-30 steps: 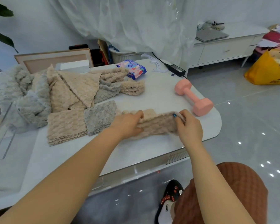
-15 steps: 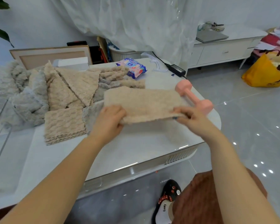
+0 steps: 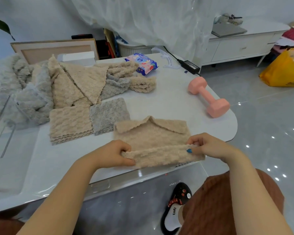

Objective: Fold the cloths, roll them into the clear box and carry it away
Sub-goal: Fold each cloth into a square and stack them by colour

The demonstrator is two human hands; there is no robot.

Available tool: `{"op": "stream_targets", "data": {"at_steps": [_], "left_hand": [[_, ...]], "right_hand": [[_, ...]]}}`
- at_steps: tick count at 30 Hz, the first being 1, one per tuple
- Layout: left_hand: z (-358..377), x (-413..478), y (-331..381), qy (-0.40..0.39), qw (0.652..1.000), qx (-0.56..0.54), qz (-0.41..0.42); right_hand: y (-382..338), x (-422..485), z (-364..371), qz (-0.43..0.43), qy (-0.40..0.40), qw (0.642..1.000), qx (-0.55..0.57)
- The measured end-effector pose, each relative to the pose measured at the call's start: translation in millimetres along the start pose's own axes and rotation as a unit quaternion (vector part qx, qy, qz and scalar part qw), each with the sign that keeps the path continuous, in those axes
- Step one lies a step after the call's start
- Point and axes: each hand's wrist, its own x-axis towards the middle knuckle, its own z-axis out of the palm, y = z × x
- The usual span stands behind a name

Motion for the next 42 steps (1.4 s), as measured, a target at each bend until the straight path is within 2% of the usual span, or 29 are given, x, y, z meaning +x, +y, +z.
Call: {"op": "stream_targets", "data": {"at_steps": [2, 3, 6, 11, 14, 16, 18, 21, 23, 26, 28, 30, 34, 39, 42], "left_hand": [[-6.7, -3.0, 3.3, -0.041, 0.999, -0.017, -0.018], [-9.2, -1.2, 3.2, -0.036, 0.999, -0.013, -0.025], [-14.1, 8.1, 2.9, 0.049, 0.996, 0.059, -0.047], [-11.2, 16.6, -0.9, 0.164, 0.979, 0.121, -0.006], [-2.9, 13.9, -3.4, 0.266, 0.949, 0.167, 0.011], [4.5, 12.9, -7.3, 0.25, 0.955, 0.16, 0.011], [12.2, 11.0, -12.3, 0.188, 0.973, 0.131, 0.013], [23.3, 9.8, -21.5, 0.206, 0.972, 0.11, 0.038], [23.6, 9.0, -21.8, 0.211, 0.969, 0.123, 0.025], [8.6, 6.0, -13.2, 0.142, 0.972, 0.187, 0.012], [-5.5, 1.4, -5.5, 0.087, 0.978, 0.19, 0.005], [-12.5, -3.5, -1.7, 0.064, 0.985, 0.161, -0.014], [-2.4, -3.7, -12.4, 0.088, 0.985, 0.149, -0.021], [16.3, -4.6, -22.5, 0.212, 0.961, 0.179, 0.004], [10.4, -6.9, -15.3, 0.171, 0.974, 0.144, -0.024]], "right_hand": [[-3.4, 8.3, 3.5, -0.011, 0.037, 0.999, -0.001], [-5.2, 14.1, 6.4, -0.018, 0.062, 0.998, -0.017], [-11.7, 28.9, 18.0, -0.007, 0.096, 0.992, -0.077], [-14.0, 34.6, 23.3, -0.092, 0.133, 0.987, -0.01], [-11.3, 39.1, 22.7, -0.105, 0.153, 0.983, -0.016], [-11.8, 41.6, 23.1, -0.097, 0.165, 0.981, -0.014], [-10.3, 45.1, 25.2, -0.093, 0.163, 0.982, -0.005], [-7.9, 47.8, 28.5, -0.073, 0.142, 0.987, -0.014], [-9.5, 47.5, 26.6, -0.069, 0.133, 0.989, -0.007], [-13.5, 47.9, 19.0, -0.041, 0.075, 0.995, -0.054], [-15.7, 49.4, 17.9, -0.022, 0.036, 0.993, -0.107], [-21.4, 49.8, 20.3, -0.035, 0.049, 0.994, -0.087], [-33.3, 51.3, 28.6, -0.088, 0.127, 0.988, -0.012], [-28.4, 54.8, 38.2, -0.073, 0.123, 0.99, -0.003], [-27.2, 53.5, 35.6, -0.064, 0.09, 0.993, -0.032]]}}
